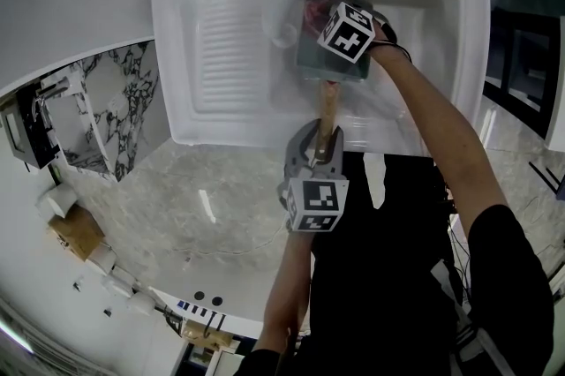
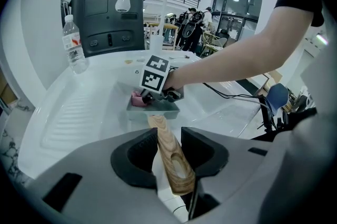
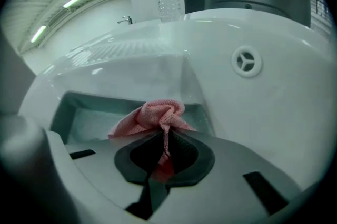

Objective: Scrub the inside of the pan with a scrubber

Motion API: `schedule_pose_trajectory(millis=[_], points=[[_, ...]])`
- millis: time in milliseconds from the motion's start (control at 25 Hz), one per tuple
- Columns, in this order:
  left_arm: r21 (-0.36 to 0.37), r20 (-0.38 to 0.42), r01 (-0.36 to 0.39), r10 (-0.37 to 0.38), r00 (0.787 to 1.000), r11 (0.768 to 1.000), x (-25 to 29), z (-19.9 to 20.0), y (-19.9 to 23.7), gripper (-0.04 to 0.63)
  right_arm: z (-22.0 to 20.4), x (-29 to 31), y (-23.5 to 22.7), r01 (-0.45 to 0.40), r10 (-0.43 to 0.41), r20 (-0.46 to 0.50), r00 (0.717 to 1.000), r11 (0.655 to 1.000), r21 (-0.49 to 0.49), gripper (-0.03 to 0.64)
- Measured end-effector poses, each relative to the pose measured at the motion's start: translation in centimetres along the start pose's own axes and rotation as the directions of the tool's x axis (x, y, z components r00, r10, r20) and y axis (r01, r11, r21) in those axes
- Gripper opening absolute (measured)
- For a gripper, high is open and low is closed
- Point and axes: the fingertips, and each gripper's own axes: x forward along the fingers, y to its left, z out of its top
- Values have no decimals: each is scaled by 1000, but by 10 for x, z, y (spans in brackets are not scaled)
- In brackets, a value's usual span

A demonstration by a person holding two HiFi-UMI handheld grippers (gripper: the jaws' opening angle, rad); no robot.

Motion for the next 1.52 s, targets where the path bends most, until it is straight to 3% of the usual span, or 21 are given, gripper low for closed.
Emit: schedule_pose_trajectory(millis=[200, 440, 560, 680, 880, 1040, 1240, 1360, 1520], points=[[0, 2, 3, -3, 1000, 1000, 0, 1, 1, 160, 3, -21, 49, -200, 203, 18, 979, 974, -104, 38], [-10, 0, 5, -5, 1000, 1000, 0, 1, 0, 160, -7, -45, 96, -438, 428, -94, 899, 871, -223, 38], [-16, -8, 8, -8, 1000, 1000, 1, -2, 0, 160, -16, -50, 99, -486, 463, -150, 874, 844, -227, 38], [-21, -8, 7, -8, 1000, 1000, 1, -3, 0, 160, -18, -44, 86, -435, 409, -150, 900, 868, -242, 41], [-17, 1, 7, -7, 1000, 1000, 2, -1, 0, 160, -16, -19, 39, -211, 188, -120, 975, 952, -221, 41], [-14, 10, 3, -3, 1000, 1000, 3, 3, 1, 160, -16, -7, 8, -96, 69, -135, 988, 973, -211, 41], [-16, -3, -9, 9, 1000, 1000, 3, 0, 2, 160, -24, 1, -22, 49, -109, -178, 978, 949, -312, 41], [-15, -6, -10, 9, 1000, 1000, 3, 0, 2, 160, -30, -3, -19, 30, -76, -169, 983, 965, -261, 39], [-26, 3, -16, 16, 1000, 1000, 3, 1, 1, 160, -35, -23, 16, -162, 137, -152, 979, 971, -173, 38]])
